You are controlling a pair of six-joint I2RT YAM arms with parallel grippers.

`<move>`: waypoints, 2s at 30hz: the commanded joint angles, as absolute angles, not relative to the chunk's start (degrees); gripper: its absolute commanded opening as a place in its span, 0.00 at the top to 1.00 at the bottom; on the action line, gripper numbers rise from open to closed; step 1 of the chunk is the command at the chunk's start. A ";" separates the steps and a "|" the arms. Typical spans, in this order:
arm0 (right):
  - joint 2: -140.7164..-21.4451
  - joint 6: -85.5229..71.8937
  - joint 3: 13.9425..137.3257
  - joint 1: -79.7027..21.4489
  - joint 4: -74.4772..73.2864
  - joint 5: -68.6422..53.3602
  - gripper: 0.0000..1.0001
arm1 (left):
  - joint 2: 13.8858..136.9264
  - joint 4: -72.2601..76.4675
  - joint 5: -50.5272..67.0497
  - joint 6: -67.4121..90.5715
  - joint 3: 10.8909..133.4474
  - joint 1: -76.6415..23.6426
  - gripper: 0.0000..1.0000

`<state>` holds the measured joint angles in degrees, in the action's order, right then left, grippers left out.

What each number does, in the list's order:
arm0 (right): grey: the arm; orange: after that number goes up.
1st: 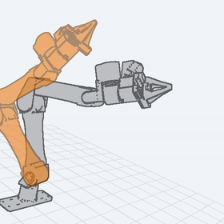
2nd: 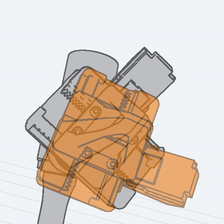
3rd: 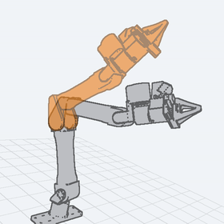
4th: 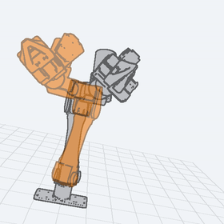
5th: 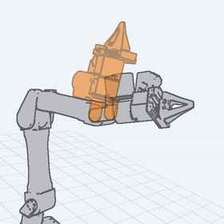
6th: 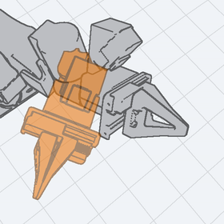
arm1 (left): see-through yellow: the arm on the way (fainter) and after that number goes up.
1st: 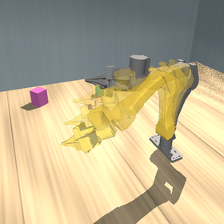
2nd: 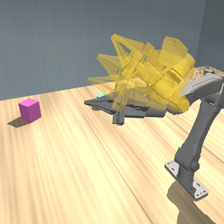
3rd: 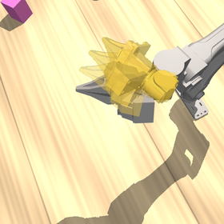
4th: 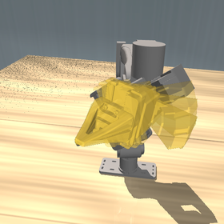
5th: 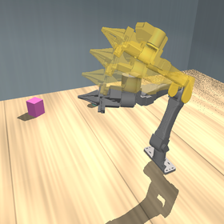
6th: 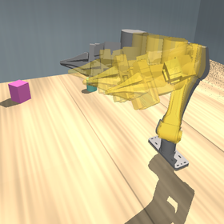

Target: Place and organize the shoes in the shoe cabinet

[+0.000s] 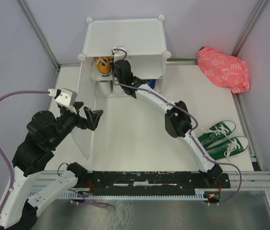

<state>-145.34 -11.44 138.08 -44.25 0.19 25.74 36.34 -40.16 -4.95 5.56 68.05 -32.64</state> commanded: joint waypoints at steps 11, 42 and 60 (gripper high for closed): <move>-137.51 -8.38 121.66 -45.99 12.85 27.32 0.23 | 37.19 -37.88 -5.34 4.05 68.35 -32.56 0.01; -64.59 -67.72 58.67 -16.09 -78.77 31.44 0.04 | 36.48 -33.51 -0.32 5.89 67.34 -32.52 0.01; -69.36 -59.29 43.62 1.23 -56.91 19.97 0.21 | 38.58 -31.64 0.44 6.36 64.10 -32.56 0.01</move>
<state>-67.83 -61.41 45.10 0.34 -64.77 20.47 37.32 -34.89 -0.89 5.63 64.31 -32.64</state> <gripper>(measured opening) 0.825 0.992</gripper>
